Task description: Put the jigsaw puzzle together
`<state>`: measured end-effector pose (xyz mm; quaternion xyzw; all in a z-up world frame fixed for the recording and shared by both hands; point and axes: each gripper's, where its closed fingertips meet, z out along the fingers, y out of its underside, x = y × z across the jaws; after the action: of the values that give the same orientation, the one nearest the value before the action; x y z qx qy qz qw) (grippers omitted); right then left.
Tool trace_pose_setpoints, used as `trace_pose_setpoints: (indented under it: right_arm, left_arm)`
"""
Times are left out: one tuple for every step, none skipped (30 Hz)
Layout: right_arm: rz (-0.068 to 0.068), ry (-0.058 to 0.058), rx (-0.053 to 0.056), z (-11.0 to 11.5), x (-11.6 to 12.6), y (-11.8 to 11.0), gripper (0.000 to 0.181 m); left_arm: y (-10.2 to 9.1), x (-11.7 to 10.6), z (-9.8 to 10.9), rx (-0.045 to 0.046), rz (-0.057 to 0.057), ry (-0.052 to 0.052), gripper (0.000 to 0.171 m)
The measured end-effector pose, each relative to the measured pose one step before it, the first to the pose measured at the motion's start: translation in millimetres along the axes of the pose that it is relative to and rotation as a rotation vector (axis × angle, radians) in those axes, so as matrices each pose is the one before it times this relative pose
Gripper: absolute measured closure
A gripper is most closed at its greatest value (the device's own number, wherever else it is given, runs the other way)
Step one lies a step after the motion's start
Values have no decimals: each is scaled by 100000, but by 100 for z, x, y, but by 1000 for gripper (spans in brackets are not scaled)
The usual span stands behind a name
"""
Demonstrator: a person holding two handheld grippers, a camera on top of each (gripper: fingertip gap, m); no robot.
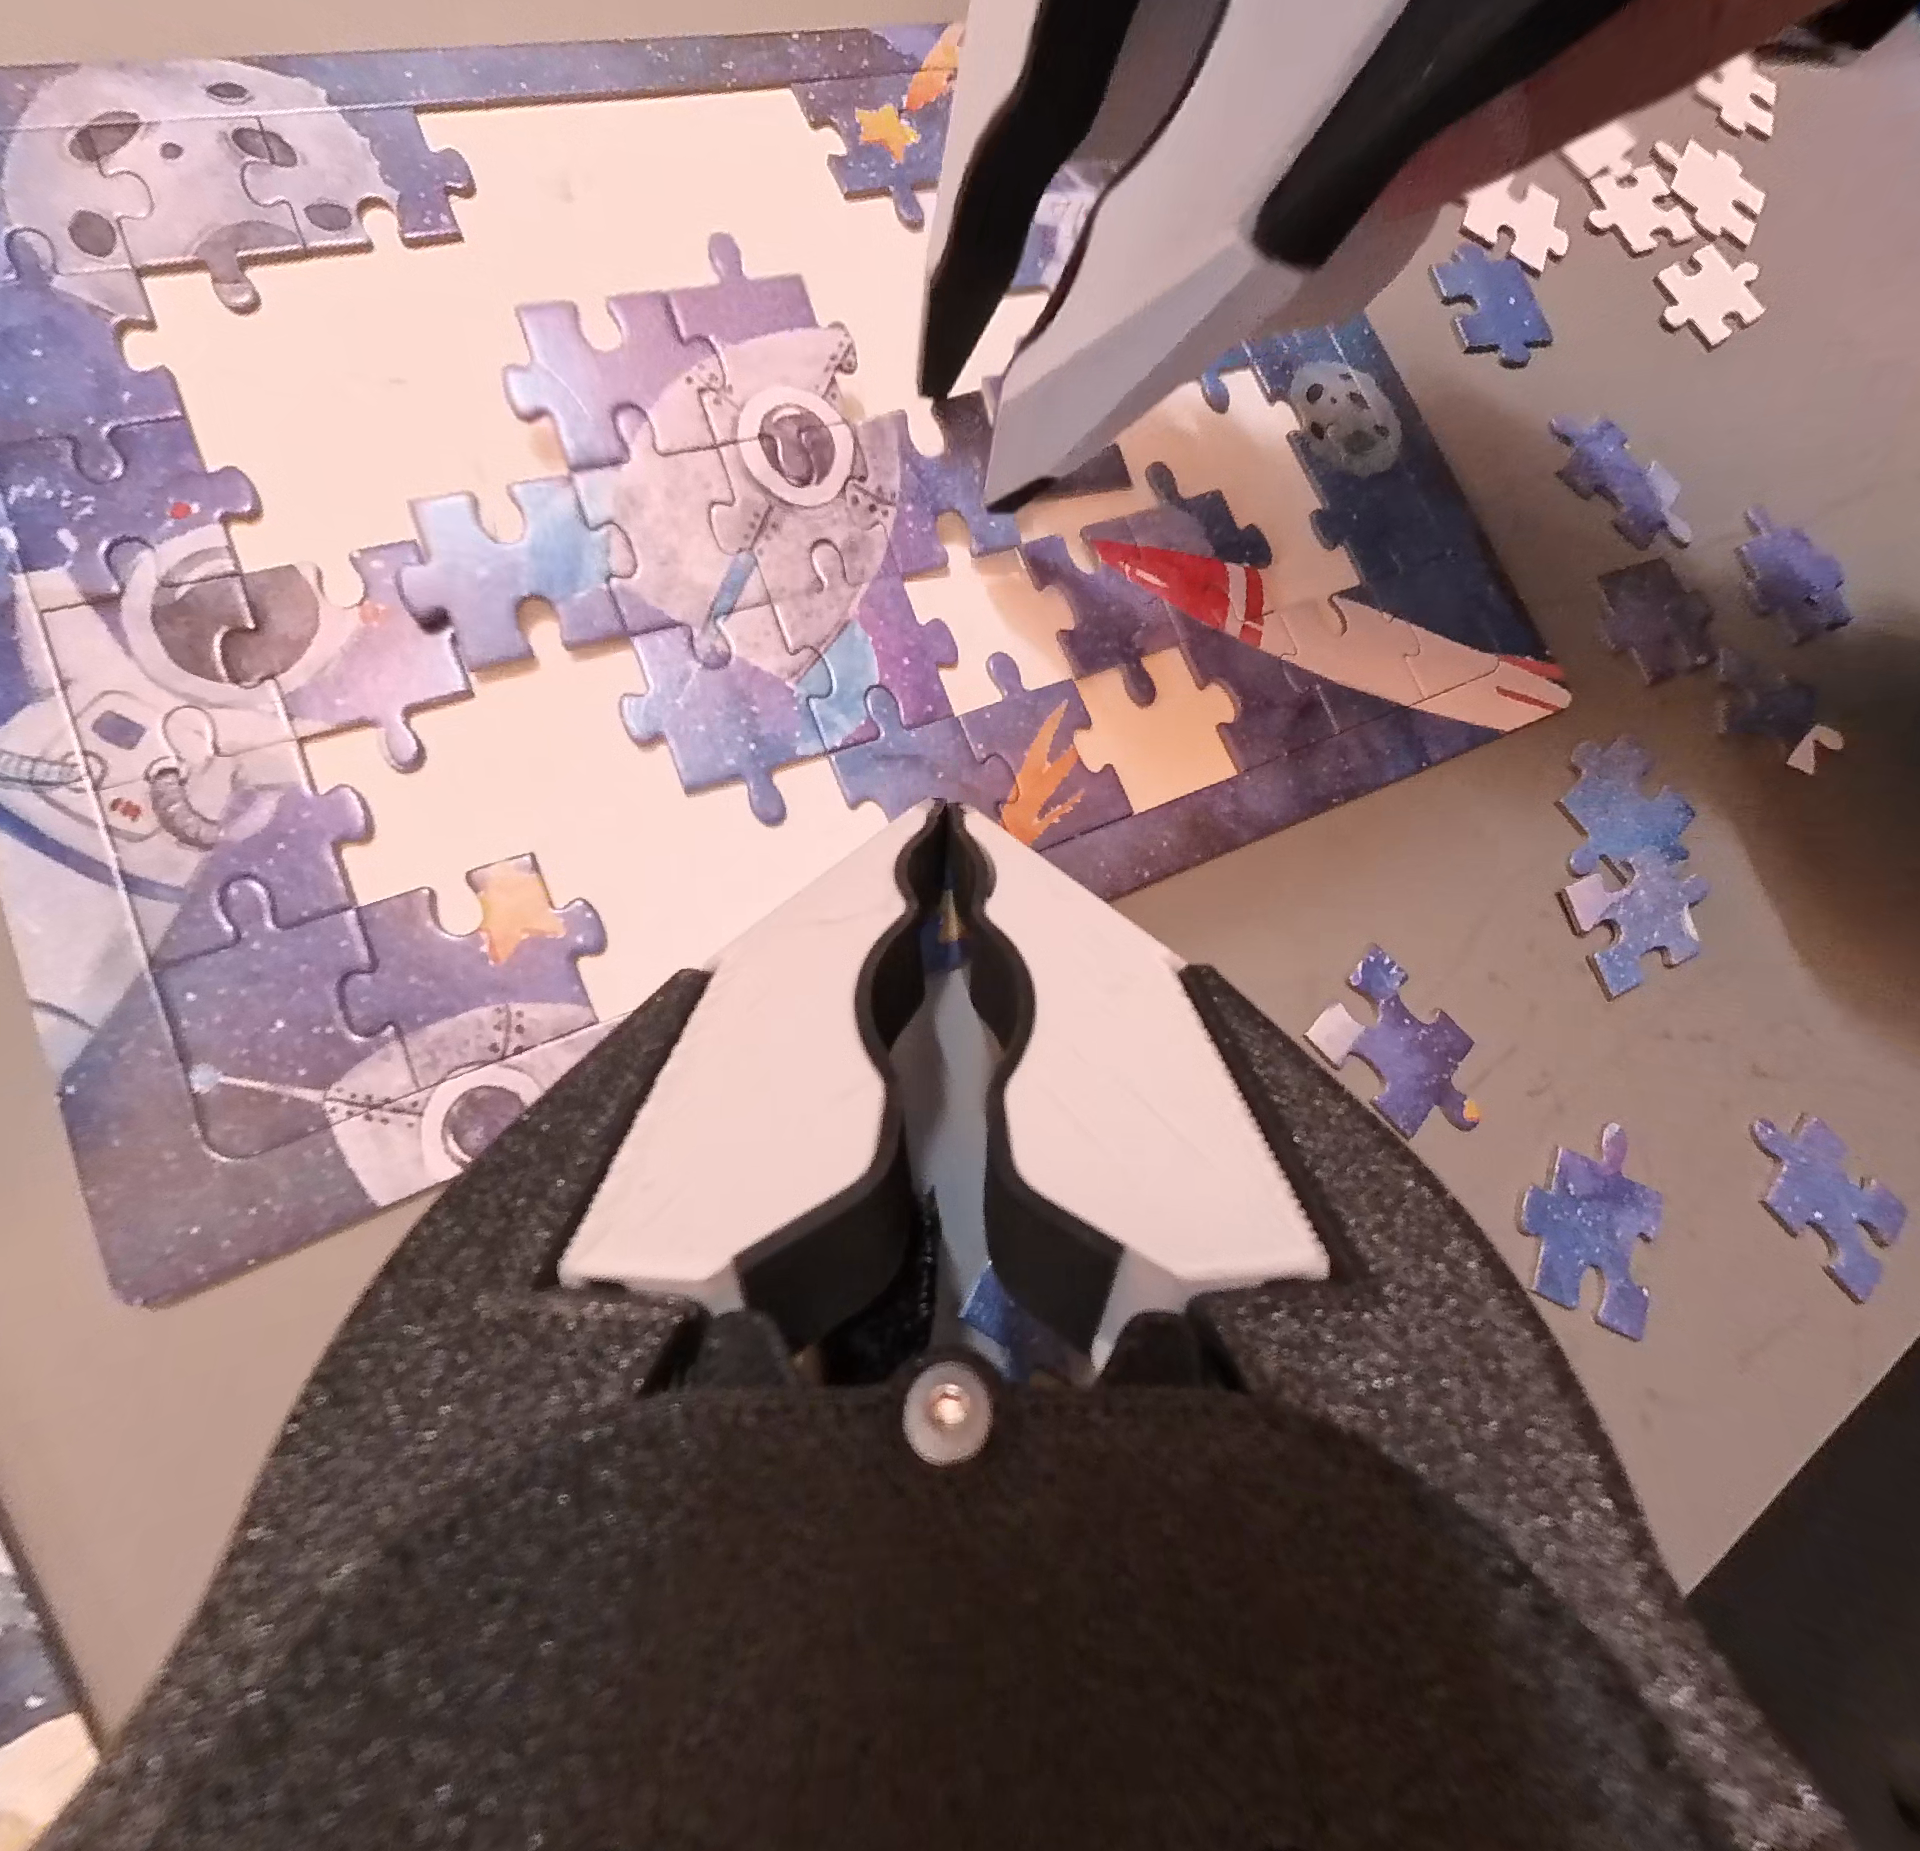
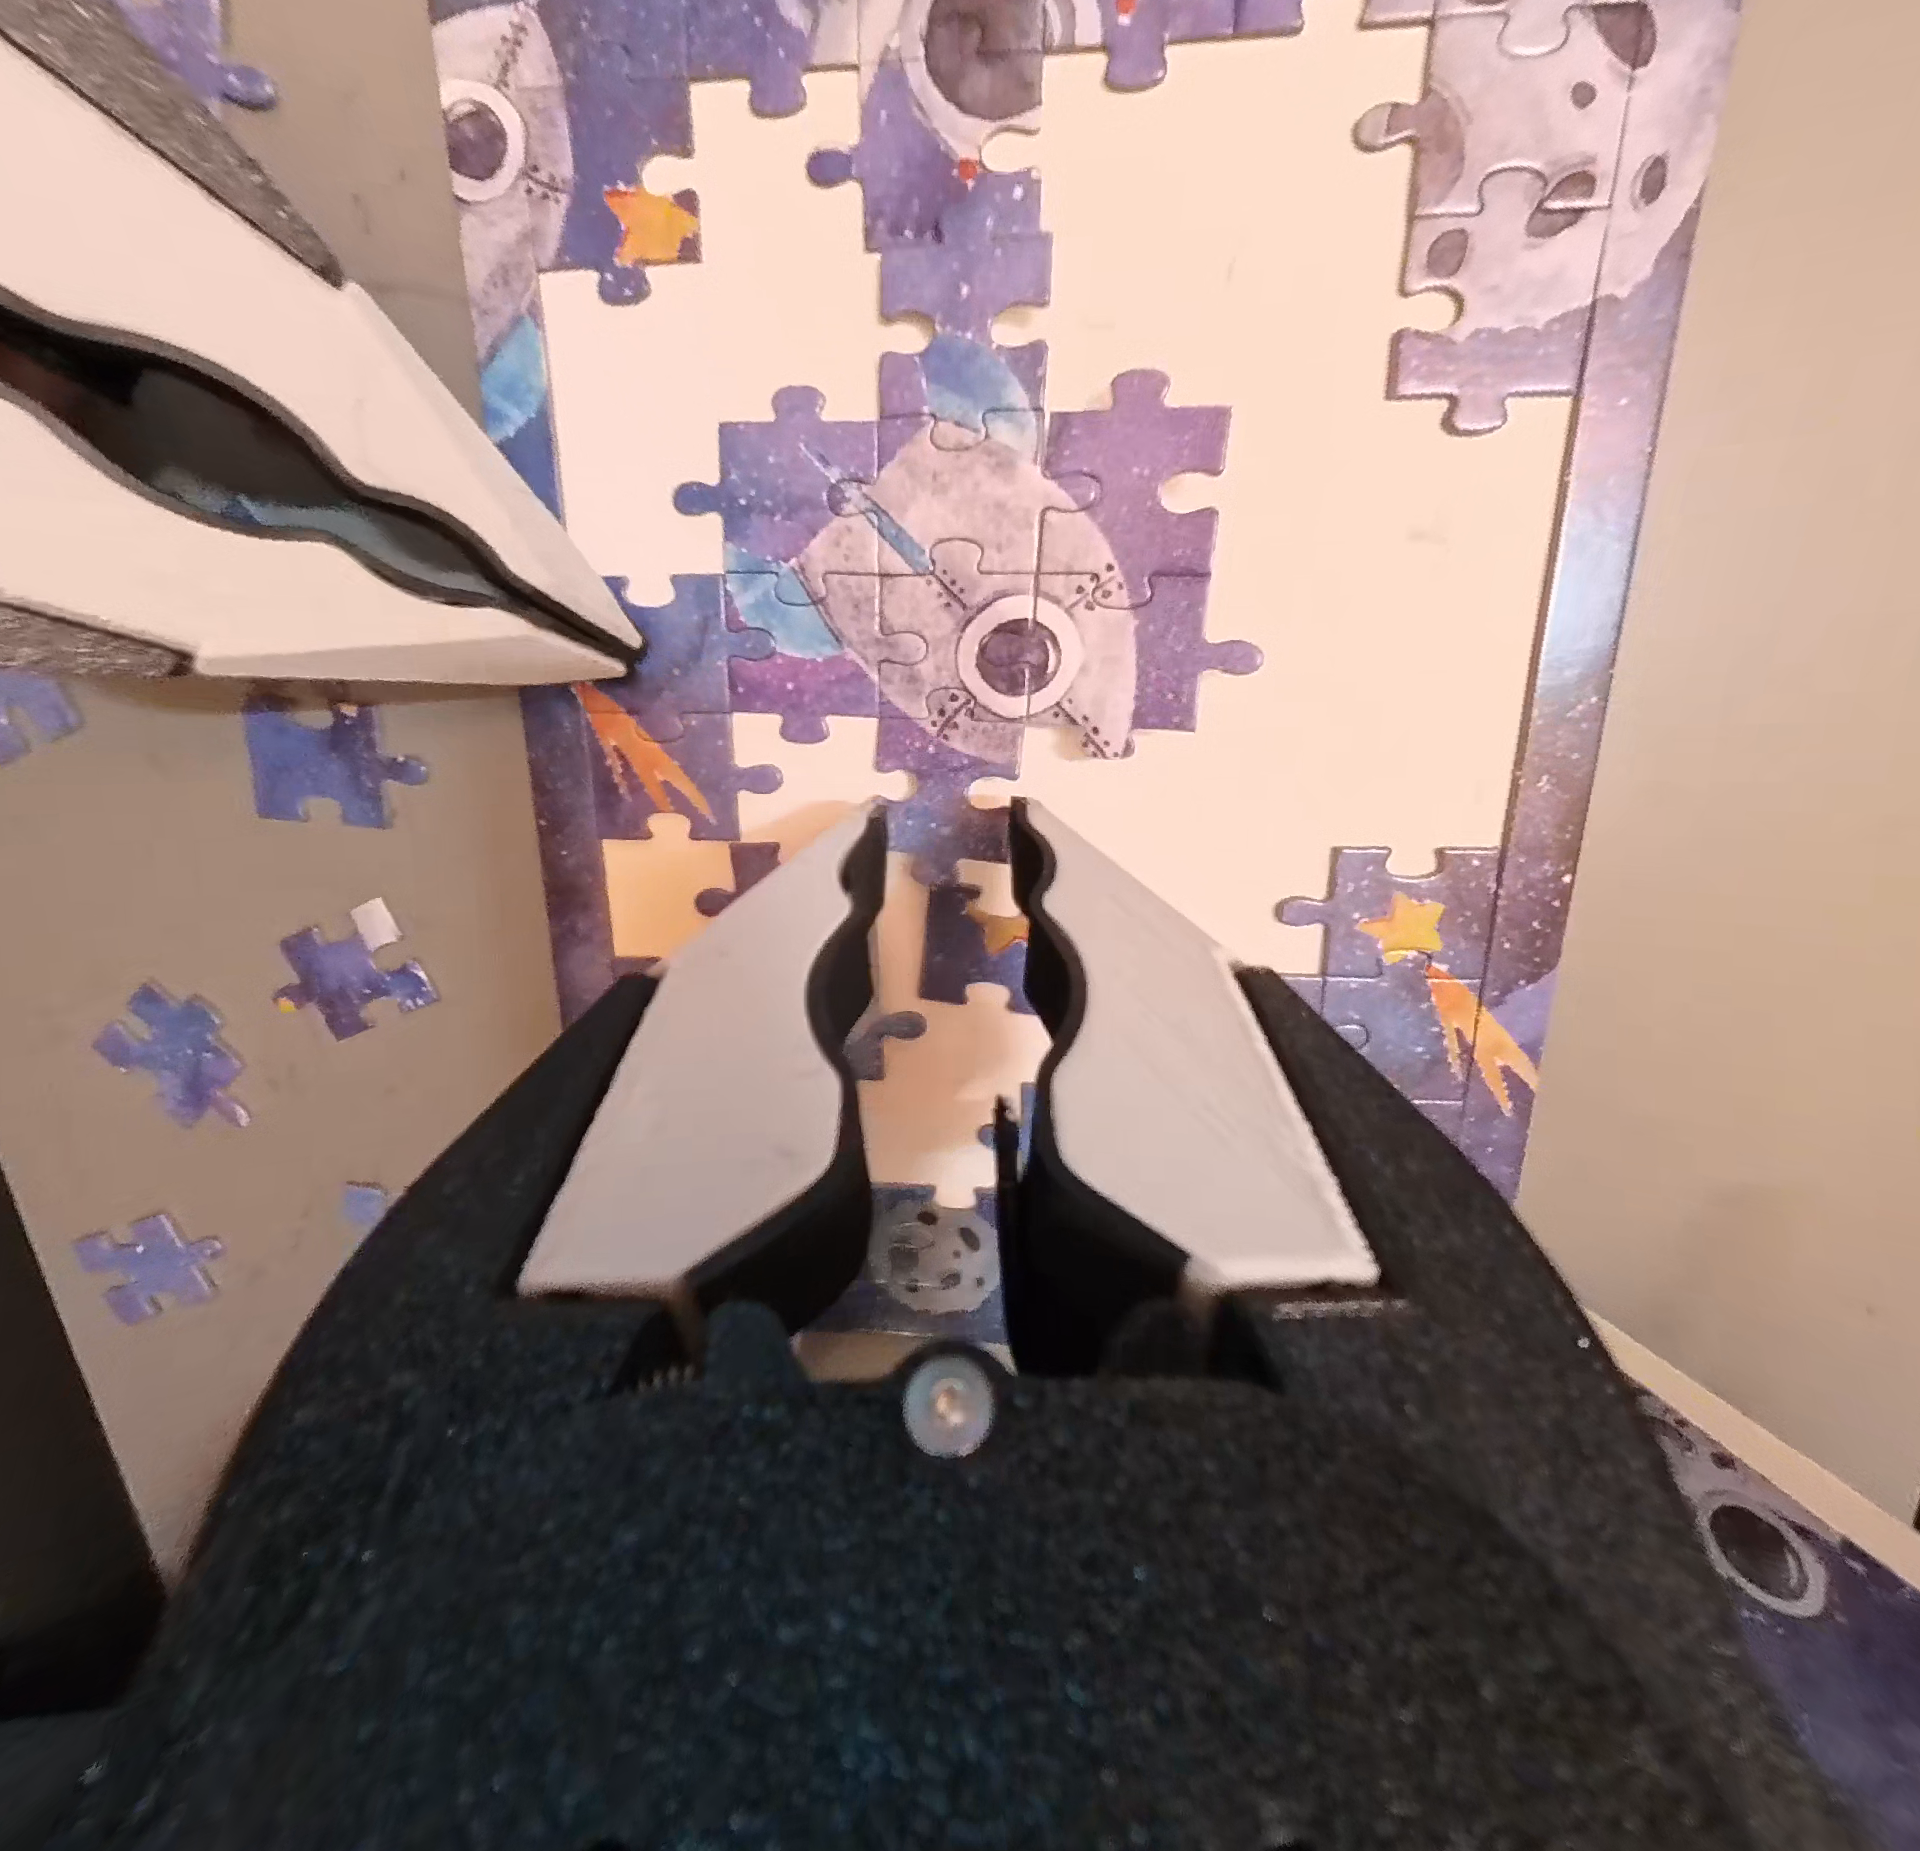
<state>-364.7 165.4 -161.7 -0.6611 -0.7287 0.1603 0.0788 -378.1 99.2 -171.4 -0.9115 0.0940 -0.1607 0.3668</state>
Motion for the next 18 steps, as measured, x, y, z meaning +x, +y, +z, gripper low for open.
trace_pose_setpoints:
  right_arm:
    - [211, -835, 1273, -246, -97, -152, 158]
    - [152, -728, 1285, -223, -95, -184, 159]
    - [77, -844, 1367, -197, -126, -194, 159]
    - [142, -672, 1033, -148, -98, -143, 160]
    - [103, -1367, 741, -103, -174, -86, 163]
    - [285, -1252, 1725, -149, -174, -218, 164]
    - [564, -2052, 1993, -134, -300, -238, 164]
    - [670, -2468, 1843, -65, -331, -247, 165]
    - [470, -1006, 1030, -26, -95, -123, 165]
    - [399, 890, 265, 40, 265, 43, 165]
    - [496, 1062, -88, 97, 331, 160, 165]
    - [656, 32, 673, 85, 211, 57, 164]
    - [1009, -548, 971, 57, 188, 23, 164]
    - [1429, -539, 686, 75, 182, 59, 164]
    - [1001, -183, -92, 121, 185, 162, 163]
    - [362, 1650, -1049, 157, 411, 329, 163]
    - [56, 1445, -1176, 180, 306, 381, 163]
    - [14, -250, -1178, 184, -15, 305, 162]
  left_arm:
    - [-9, 13, -2, 11, -1, 7, 171]
    - [4, -8, 18, 24, -35, 44, 171]
    - [-2, 5, -2, 18, -62, 69, 171]
    - [0, -3, -20, 9, -46, 49, 171]
    - [-8, 5, 7, 7, -42, 35, 171]
    - [6, -2, 7, 7, -2, 1, 171]
    - [-2, -5, 4, 8, 71, -64, 171]
    - [6, 0, -3, 2, 59, -59, 171]
    - [-8, -3, -9, 14, -26, 17, 171]
    - [-10, 1, 4, 22, -67, 62, 171]
    - [11, -5, 11, 22, -37, 43, 171]
    - [9, -5, 19, 32, 61, -43, 171]
    - [3, -4, -1, 28, 92, -73, 171]
    - [4, 8, -2, 15, 24, -20, 171]
    - [0, 7, -13, 2, -7, 7, 171]
    - [-1, 9, -29, 9, -39, 39, 171]
    - [-4, 16, 2, 29, -80, 72, 171]
    - [-2, 2, 14, 14, -33, 32, 171]
